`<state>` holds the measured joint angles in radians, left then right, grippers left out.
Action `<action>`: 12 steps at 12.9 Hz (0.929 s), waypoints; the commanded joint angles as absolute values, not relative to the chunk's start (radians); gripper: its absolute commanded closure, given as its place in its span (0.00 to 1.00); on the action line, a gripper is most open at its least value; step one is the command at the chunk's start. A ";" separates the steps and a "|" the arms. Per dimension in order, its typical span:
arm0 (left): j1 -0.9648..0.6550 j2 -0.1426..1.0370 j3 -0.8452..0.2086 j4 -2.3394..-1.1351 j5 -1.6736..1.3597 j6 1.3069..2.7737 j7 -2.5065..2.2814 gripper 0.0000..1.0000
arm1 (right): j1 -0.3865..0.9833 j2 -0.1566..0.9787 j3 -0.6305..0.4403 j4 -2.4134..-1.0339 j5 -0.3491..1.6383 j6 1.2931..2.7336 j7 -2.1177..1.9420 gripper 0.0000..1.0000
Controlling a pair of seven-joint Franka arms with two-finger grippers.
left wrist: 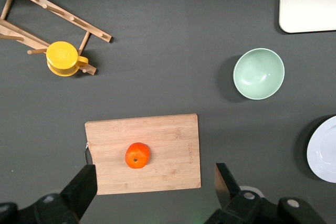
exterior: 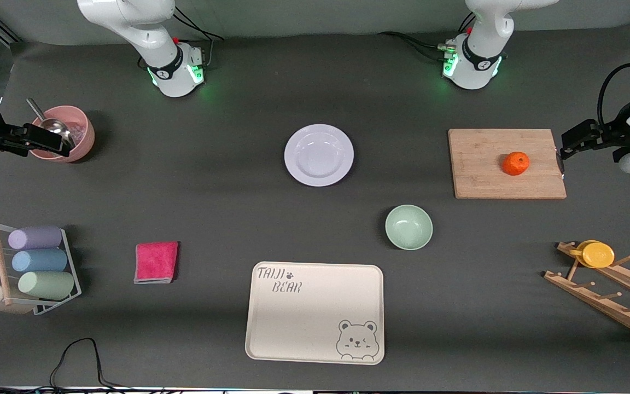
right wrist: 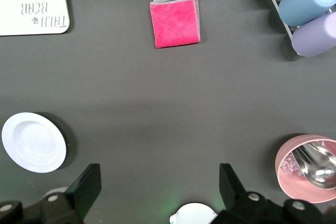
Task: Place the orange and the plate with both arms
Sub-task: 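Move the left gripper over the orange on the wooden board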
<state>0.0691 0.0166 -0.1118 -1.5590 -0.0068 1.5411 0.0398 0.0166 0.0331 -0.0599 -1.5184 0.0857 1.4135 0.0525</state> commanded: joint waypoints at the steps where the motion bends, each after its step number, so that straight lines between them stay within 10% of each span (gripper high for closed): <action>1: 0.068 0.023 -0.109 -1.529 -0.021 1.502 0.025 0.00 | 0.018 0.046 -0.066 -1.491 0.101 1.385 0.055 0.00; 8: 0.098 -0.027 -0.084 -1.558 -0.017 1.457 0.048 0.00 | 0.011 0.046 -0.067 -1.490 0.101 1.385 0.055 0.00; 12: 0.147 -0.274 -0.052 -1.837 -0.012 1.485 0.118 0.00 | 0.009 0.046 -0.071 -1.493 0.120 1.385 0.055 0.00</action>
